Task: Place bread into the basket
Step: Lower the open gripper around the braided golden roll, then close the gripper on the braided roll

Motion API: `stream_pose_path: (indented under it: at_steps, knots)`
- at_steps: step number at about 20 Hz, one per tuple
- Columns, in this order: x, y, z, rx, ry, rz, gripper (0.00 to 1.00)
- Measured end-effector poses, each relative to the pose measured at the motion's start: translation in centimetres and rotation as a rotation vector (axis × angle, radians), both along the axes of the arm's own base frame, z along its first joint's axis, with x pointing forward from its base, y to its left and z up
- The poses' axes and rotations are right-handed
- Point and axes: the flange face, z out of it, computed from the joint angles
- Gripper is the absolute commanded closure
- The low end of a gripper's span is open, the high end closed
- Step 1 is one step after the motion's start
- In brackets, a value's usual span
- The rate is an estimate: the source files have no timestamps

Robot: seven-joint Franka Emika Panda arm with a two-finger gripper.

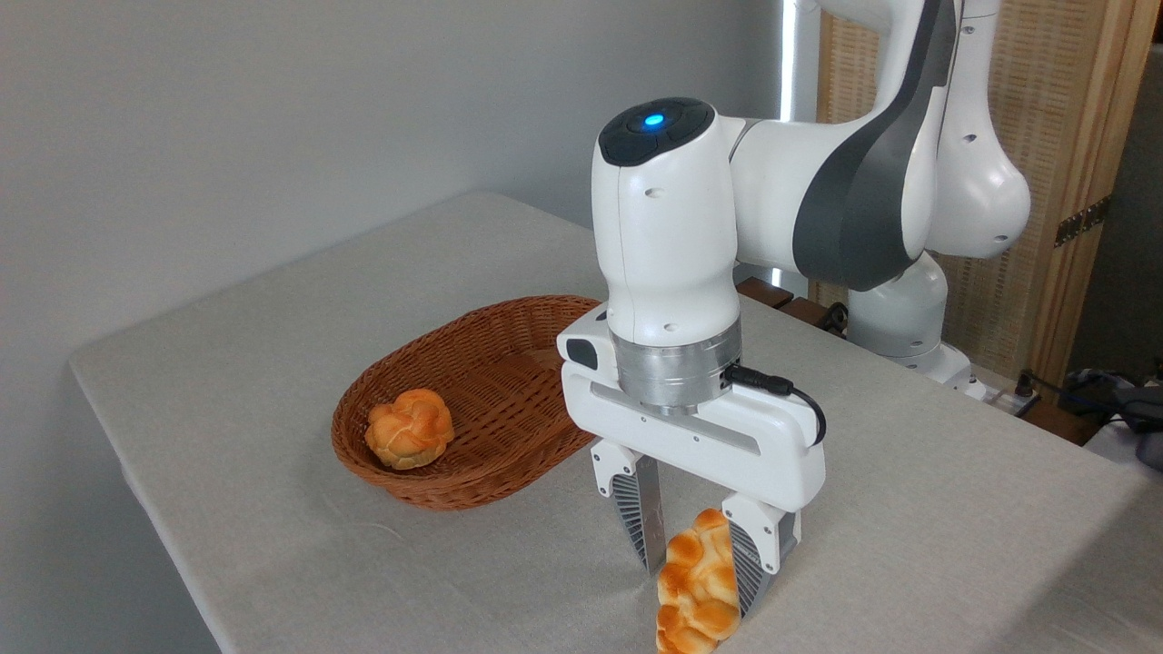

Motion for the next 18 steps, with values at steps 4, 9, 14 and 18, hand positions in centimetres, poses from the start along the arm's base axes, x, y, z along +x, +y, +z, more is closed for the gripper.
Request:
stream_pose_path:
  at_steps: [4, 9, 14, 18]
  knots:
    - [-0.09, -0.02, -0.34, -0.001, 0.007, 0.000, 0.00]
    - [-0.38, -0.12, -0.97, -0.005, 0.020, 0.000, 0.43]
    - [-0.39, -0.18, -1.03, -0.005, 0.022, -0.005, 0.81]
    - [-0.39, -0.22, -1.01, -0.005, 0.022, -0.016, 0.81]
